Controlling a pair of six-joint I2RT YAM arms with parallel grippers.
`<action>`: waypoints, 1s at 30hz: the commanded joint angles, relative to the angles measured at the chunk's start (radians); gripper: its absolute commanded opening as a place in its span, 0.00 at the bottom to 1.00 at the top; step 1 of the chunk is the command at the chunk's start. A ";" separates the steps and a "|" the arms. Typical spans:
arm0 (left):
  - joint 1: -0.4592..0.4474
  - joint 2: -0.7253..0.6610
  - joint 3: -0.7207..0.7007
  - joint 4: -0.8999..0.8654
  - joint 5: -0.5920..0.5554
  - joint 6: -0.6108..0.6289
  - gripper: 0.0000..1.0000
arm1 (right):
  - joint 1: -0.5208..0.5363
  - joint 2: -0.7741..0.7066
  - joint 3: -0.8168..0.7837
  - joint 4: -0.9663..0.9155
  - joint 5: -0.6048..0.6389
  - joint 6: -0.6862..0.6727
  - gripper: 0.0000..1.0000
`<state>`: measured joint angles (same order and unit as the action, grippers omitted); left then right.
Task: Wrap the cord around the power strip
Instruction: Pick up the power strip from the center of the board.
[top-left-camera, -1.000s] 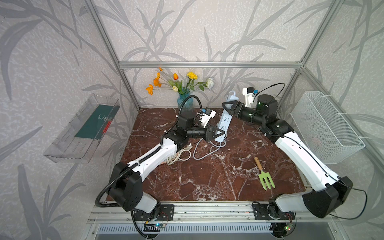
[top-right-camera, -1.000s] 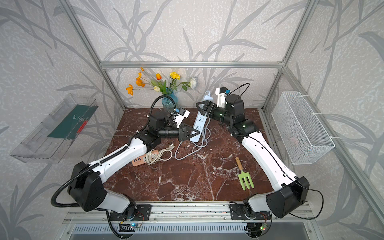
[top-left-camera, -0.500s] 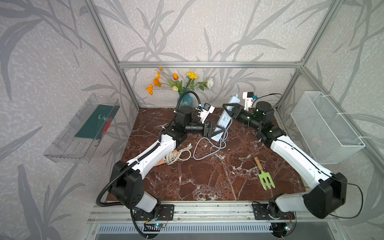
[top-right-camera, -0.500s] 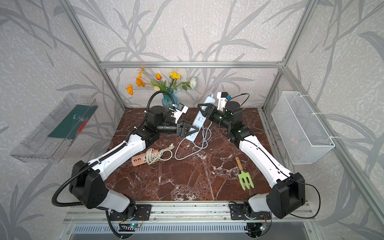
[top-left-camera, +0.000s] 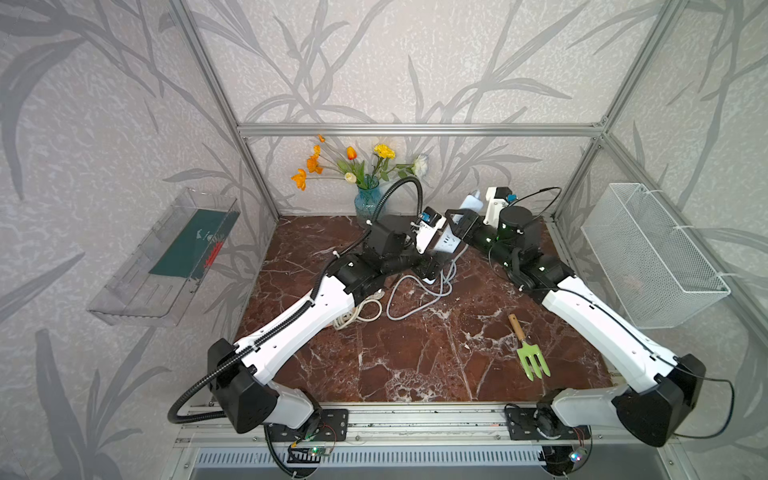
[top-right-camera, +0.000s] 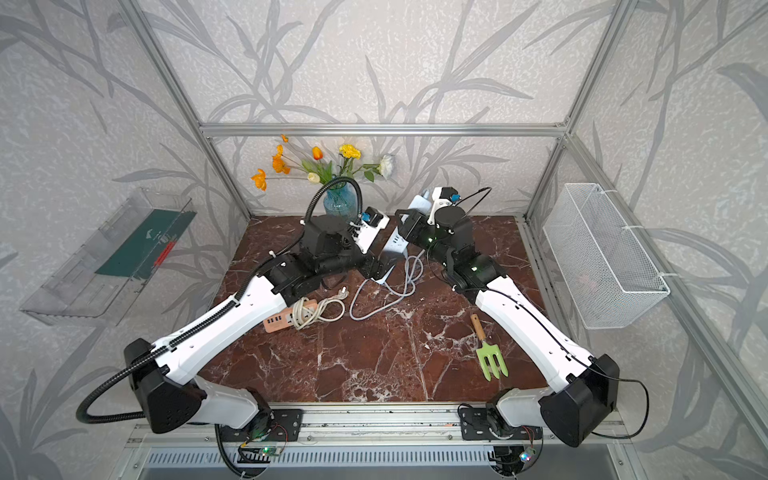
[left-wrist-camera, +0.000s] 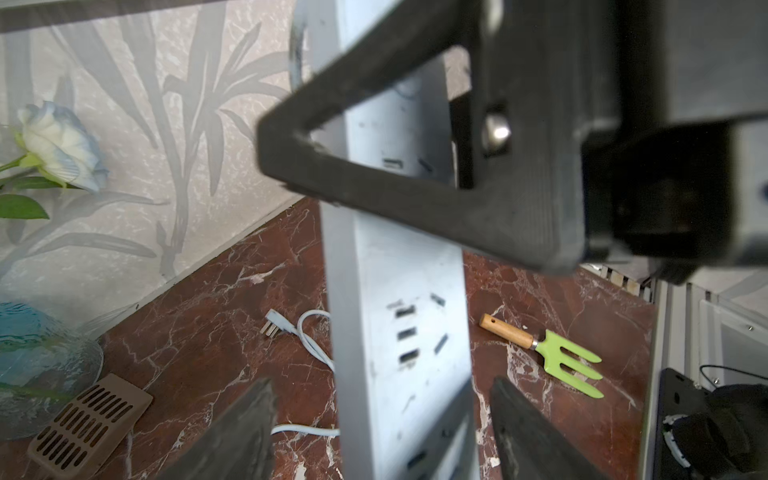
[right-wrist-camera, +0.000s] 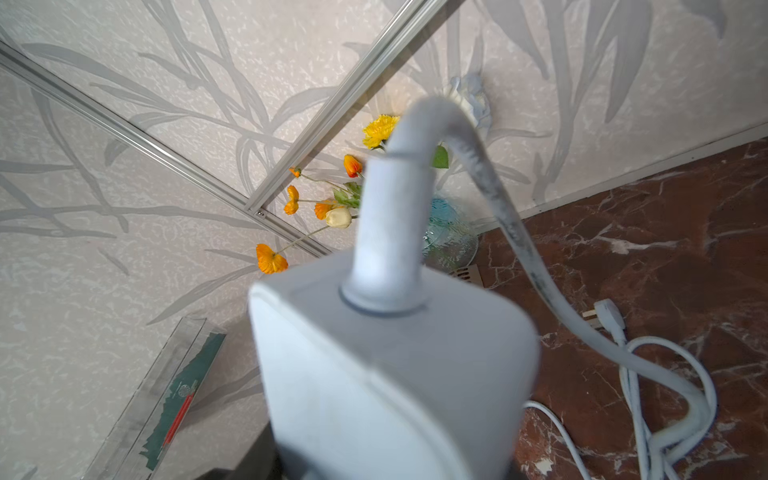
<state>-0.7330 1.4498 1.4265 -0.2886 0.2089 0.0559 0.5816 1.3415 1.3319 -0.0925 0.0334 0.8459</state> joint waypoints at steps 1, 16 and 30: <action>-0.007 0.014 0.015 -0.026 -0.082 0.072 0.81 | 0.024 -0.016 0.046 -0.002 0.121 -0.005 0.00; -0.045 -0.030 -0.125 0.097 -0.211 0.054 0.86 | 0.061 -0.031 0.051 0.013 0.211 0.027 0.00; -0.051 -0.057 -0.181 0.246 -0.277 0.049 0.06 | 0.059 -0.013 0.096 -0.034 0.188 -0.040 0.36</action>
<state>-0.7994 1.4410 1.2491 -0.0956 -0.0017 0.1276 0.6468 1.3464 1.3621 -0.1345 0.2481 0.8787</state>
